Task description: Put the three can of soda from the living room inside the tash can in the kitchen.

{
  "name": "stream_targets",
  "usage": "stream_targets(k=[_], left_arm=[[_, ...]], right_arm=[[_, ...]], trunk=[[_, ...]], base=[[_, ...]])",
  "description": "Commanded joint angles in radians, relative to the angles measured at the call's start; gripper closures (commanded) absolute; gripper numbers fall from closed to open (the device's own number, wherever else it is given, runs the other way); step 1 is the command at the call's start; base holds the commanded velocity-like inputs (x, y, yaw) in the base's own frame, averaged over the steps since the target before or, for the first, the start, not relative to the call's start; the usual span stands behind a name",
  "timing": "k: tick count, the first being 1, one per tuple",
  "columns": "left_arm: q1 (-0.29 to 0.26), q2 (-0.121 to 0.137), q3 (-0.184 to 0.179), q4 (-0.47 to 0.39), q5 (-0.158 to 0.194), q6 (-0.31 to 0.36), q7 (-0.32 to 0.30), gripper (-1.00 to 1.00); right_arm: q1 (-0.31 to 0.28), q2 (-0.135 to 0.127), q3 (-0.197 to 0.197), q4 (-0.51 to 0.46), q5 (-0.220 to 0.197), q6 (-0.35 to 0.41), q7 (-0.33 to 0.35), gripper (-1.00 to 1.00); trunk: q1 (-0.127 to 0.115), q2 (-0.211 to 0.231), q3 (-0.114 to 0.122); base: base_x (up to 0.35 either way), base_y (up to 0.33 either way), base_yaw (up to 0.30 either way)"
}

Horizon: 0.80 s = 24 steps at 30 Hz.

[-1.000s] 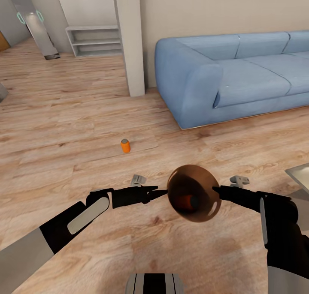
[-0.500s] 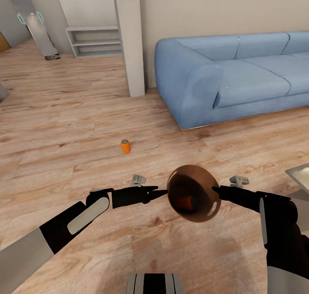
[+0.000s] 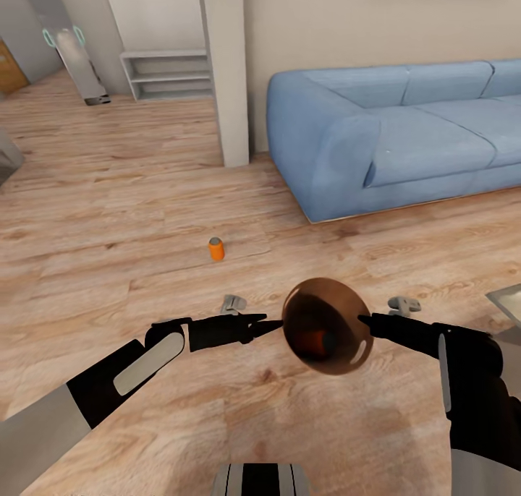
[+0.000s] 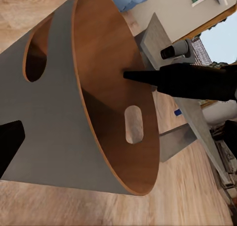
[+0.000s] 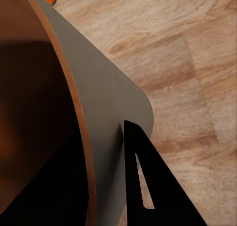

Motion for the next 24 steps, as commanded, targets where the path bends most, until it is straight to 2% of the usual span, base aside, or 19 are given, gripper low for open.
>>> stream_targets(k=[1, 10, 24], left_arm=[[0.0, 0.0, 0.0, 0.0, 0.0, 0.0, 0.0, -1.0], [0.0, 0.0, 0.0, 0.002, 0.0, 0.0, 0.001, -1.0], [0.0, 0.0, 0.0, 0.003, 0.0, -0.001, 0.0, -1.0]], right_arm=[[0.0, 0.0, 0.0, -0.001, -0.031, 0.011, 0.004, 1.0], [0.0, -0.004, -0.009, 0.0, -0.05, 0.011, 0.004, 1.0], [0.0, -0.002, -0.012, 0.0, -0.054, 0.011, 0.003, 1.0]], trunk=[[0.0, 0.0, 0.001], [0.0, 0.0, 0.007], [0.0, 0.0, 0.022]], base=[[0.0, 0.0, 0.161], [0.0, 0.0, 0.106], [0.0, 0.0, 0.091]])
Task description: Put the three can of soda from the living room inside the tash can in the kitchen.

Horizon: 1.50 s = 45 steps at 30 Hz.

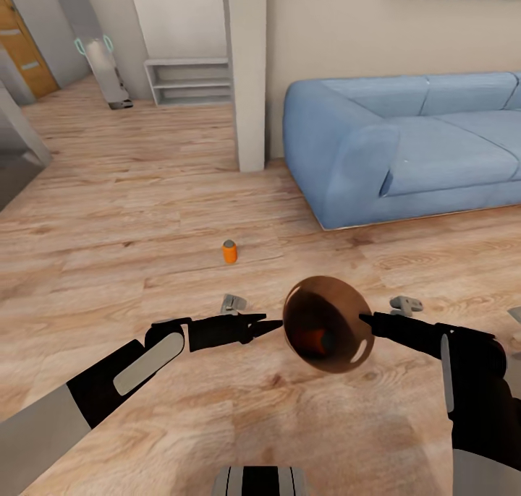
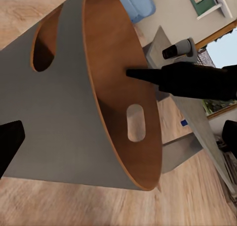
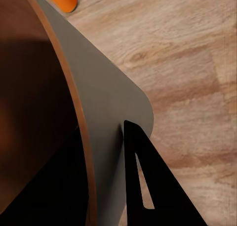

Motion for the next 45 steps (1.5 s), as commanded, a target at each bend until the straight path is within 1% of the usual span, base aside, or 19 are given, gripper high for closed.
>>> stream_targets(k=[1, 9, 26, 45], left_arm=[[0.0, 0.0, 0.0, 0.0, 0.0, 0.0, 0.0, -1.0], [0.001, 0.001, 0.0, 0.0, 0.0, 0.0, 0.0, -1.0], [0.0, 0.0, 0.0, -0.001, -0.002, 0.0, -0.001, -1.0], [0.0, 0.001, -0.001, -0.001, -0.002, 0.0, -0.002, -1.0]], right_arm=[[0.0, 0.0, 0.0, 0.0, -0.029, 0.011, 0.004, 1.0], [0.0, 0.0, 0.0, -0.001, -0.03, 0.011, 0.005, 1.0], [0.0, -0.006, 0.0, -0.002, -0.029, 0.011, 0.005, 1.0], [0.0, -0.004, 0.0, -0.002, -0.03, 0.011, 0.005, 1.0]], trunk=[[0.0, 0.0, 0.002], [0.0, 0.0, 0.014], [0.0, 0.0, 0.04], [0.0, 0.0, 0.069]], base=[[0.0, 0.0, 0.112], [0.0, 0.0, 0.063], [0.0, 0.0, 0.002], [0.0, 0.0, 0.0]])
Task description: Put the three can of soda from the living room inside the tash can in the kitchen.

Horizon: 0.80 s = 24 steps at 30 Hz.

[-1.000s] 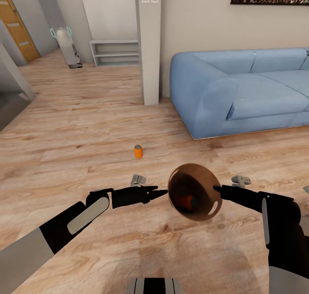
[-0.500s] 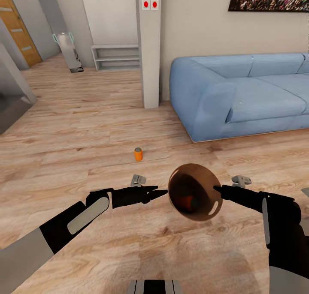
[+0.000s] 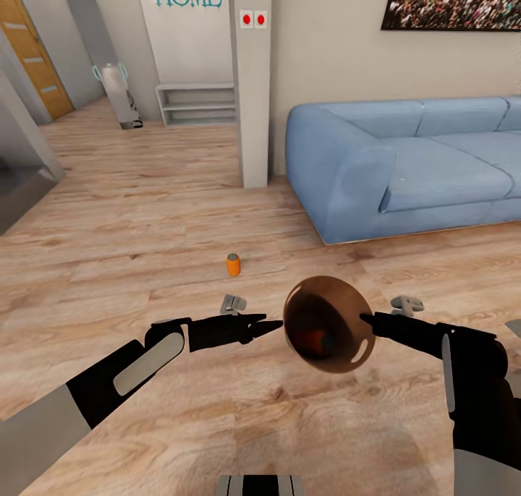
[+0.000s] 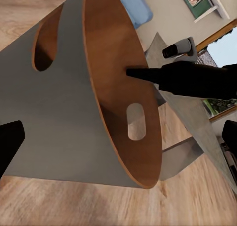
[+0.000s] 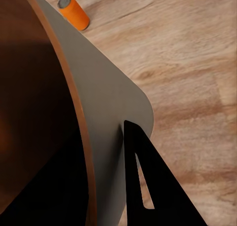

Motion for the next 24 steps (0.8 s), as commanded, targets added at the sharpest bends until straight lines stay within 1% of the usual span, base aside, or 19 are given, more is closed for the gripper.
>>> stream_targets(k=[1, 24], left_arm=[[0.0, 0.0, 0.0, 0.0, 0.0, 0.0, 0.0, -1.0], [0.0, 0.0, 0.0, -0.001, 0.0, 0.0, 0.0, -1.0]], right_arm=[[0.0, 0.0, 0.0, 0.0, -0.03, 0.011, 0.004, 1.0], [0.0, -0.004, 0.0, 0.0, -0.03, 0.011, 0.004, 1.0]], trunk=[[0.0, 0.0, 0.002], [0.0, 0.0, 0.037]], base=[[0.0, 0.0, 0.0], [0.0, 0.0, 0.0]])
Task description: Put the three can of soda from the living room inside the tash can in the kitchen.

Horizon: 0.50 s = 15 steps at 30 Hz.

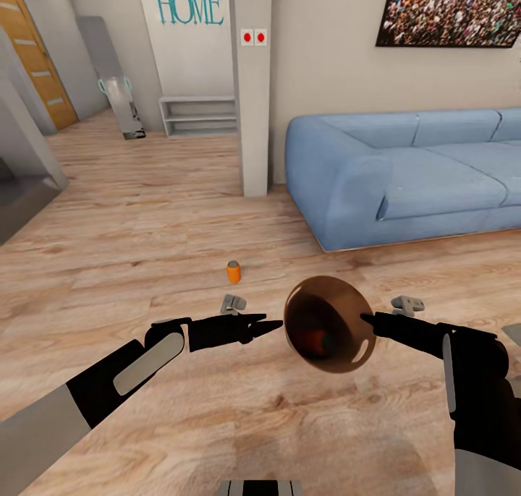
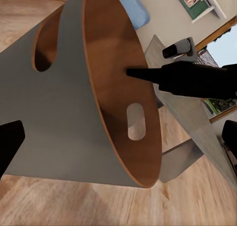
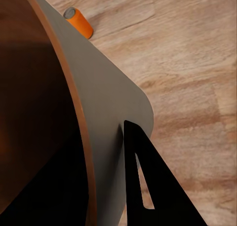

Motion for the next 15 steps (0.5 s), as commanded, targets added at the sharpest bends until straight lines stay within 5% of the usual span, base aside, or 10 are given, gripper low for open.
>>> stream_targets(k=[1, 15], left_arm=[[0.0, 0.0, 0.0, 0.0, 0.0, 0.0, 0.0, -1.0], [0.0, 0.004, 0.001, -0.005, 0.0, 0.0, 0.0, -1.0]], right_arm=[[0.0, 0.0, 0.0, 0.0, -0.03, 0.011, 0.004, 1.0], [0.0, -0.001, 0.0, 0.0, -0.03, 0.011, 0.006, 1.0]], trunk=[[0.0, 0.0, 0.002], [0.0, 0.0, 0.023]], base=[[0.0, 0.0, 0.0], [0.0, 0.0, 0.0]])
